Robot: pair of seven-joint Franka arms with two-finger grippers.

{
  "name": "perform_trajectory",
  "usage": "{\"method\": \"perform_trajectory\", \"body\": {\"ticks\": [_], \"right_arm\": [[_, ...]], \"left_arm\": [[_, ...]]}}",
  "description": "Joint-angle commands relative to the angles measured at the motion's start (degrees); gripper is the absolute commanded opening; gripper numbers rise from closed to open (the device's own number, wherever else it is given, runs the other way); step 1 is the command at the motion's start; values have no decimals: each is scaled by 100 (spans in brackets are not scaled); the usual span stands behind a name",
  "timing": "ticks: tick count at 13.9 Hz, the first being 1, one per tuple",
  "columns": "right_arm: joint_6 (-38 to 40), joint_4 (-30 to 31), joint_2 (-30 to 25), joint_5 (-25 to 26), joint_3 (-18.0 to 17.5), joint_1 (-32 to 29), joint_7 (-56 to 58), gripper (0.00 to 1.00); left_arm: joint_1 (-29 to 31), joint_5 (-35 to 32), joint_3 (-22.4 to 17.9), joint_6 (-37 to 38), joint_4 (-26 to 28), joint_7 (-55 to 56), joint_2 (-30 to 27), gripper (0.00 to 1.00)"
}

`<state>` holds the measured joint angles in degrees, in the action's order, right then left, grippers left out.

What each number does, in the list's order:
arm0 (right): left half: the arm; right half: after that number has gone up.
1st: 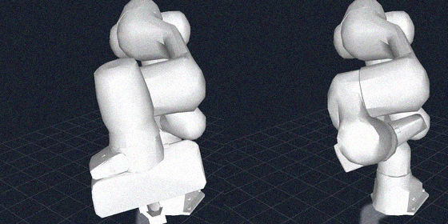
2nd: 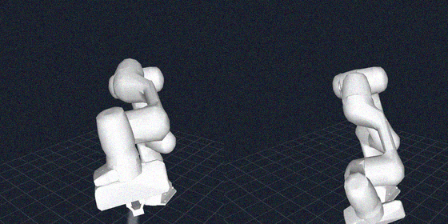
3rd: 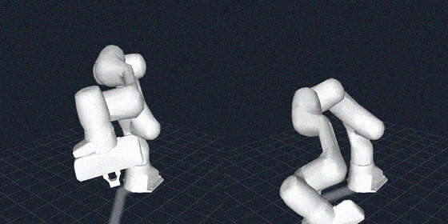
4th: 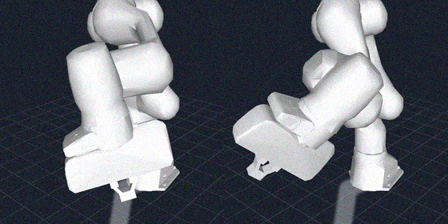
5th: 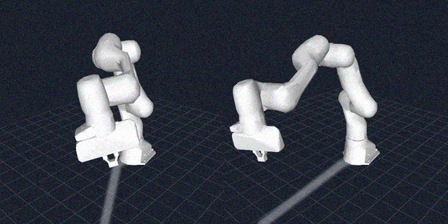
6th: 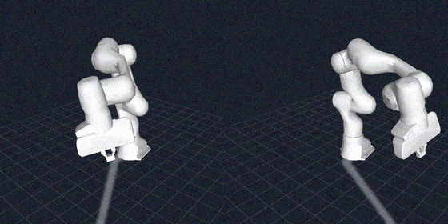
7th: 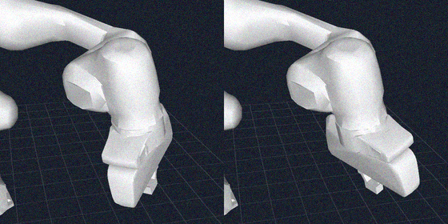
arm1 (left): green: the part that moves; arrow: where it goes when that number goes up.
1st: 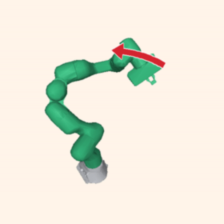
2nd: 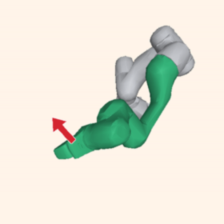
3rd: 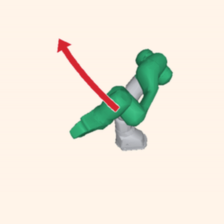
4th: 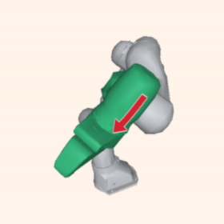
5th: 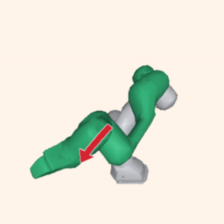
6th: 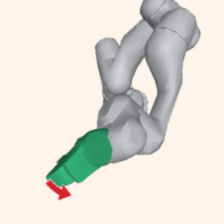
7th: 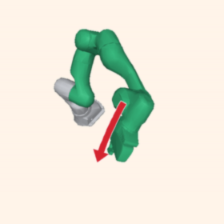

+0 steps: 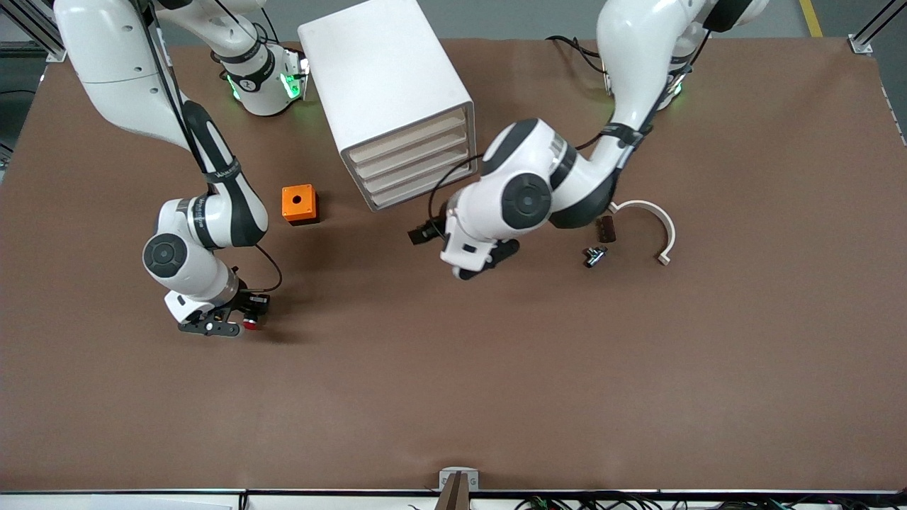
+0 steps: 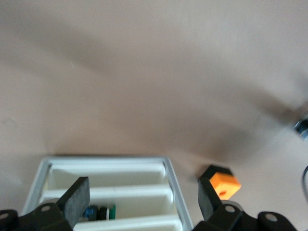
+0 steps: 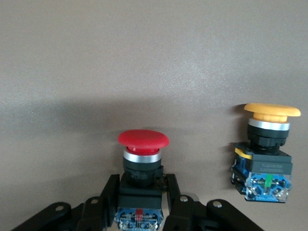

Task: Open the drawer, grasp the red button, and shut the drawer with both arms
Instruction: 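Lower the red button onto the table while the left arm withdraws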

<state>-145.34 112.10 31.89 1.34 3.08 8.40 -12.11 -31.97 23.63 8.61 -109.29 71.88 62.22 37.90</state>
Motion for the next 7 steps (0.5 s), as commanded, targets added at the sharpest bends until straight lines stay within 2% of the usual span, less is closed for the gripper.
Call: {"method": "perform_trajectory", "body": {"ticks": [1,4,7], "right_arm": [[-39,-117,89,94,-9,39,33,2],[-39,-162,98,94,-9,65,69,2],[-39,-232,194,94,-9,65,95,2]], "left_arm": [[234,-244,26,144,116,62,-248,99],[498,-366,9,197,98,-8,-266,99],[727,-1103,0,617,98,-52,-397,99]]}}
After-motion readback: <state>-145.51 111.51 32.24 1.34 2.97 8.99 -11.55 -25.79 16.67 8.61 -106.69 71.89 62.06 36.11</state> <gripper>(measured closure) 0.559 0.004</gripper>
